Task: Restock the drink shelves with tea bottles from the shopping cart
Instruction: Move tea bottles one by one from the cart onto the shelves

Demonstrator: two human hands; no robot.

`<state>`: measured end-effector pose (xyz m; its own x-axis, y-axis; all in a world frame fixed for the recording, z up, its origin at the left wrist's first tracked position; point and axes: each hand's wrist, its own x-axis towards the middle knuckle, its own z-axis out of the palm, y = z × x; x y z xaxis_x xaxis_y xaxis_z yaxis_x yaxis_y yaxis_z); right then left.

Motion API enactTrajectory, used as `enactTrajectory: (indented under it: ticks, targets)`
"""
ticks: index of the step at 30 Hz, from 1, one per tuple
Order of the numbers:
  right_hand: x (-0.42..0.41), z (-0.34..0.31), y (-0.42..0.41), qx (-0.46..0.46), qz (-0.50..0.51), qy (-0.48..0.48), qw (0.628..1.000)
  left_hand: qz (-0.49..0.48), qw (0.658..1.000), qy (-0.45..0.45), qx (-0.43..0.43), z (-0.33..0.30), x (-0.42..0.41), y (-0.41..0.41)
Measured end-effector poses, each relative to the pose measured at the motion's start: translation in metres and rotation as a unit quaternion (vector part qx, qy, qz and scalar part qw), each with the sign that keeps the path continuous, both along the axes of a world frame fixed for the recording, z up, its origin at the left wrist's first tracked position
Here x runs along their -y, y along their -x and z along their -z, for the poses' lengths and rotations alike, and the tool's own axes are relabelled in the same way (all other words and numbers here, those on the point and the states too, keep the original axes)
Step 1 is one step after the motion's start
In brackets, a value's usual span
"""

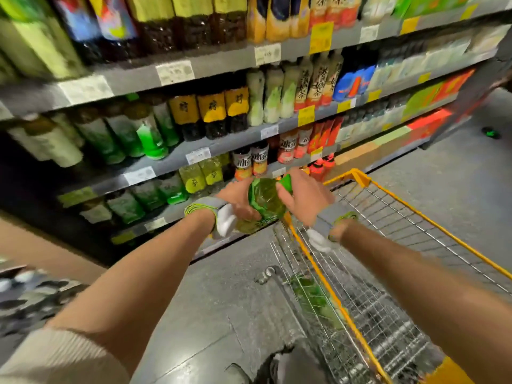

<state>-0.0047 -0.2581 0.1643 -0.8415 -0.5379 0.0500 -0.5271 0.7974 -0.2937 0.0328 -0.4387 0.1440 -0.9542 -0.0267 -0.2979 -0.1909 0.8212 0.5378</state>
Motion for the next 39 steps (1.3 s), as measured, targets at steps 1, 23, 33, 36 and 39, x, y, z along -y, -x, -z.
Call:
enactTrajectory:
  ticks: [1, 23, 33, 36, 39]
  targets:
    - [0.018, 0.006, -0.003, 0.004, -0.018, 0.004, 1.0, -0.02, 1.0, 0.007, 0.0, 0.004, 0.017, -0.009]
    - [0.256, 0.278, 0.025, 0.098, -0.272, -0.059, 0.956, -0.239, 0.969, 0.0, 0.059, 0.301, 0.208, -0.065]
    - [0.319, 0.446, 0.049, 0.027, -0.338, -0.092, 0.936, -0.269, 0.961, 0.054, 0.042, 0.482, 0.254, -0.051]
    - [0.336, 0.489, 0.051, 0.007, -0.344, -0.087, 0.935, -0.282, 0.958, 0.048, 0.01, 0.527, 0.269, -0.047]
    - [0.348, 0.518, 0.052, -0.009, -0.334, -0.099, 0.937, -0.289, 0.956, 0.038, -0.013, 0.557, 0.278, -0.044]
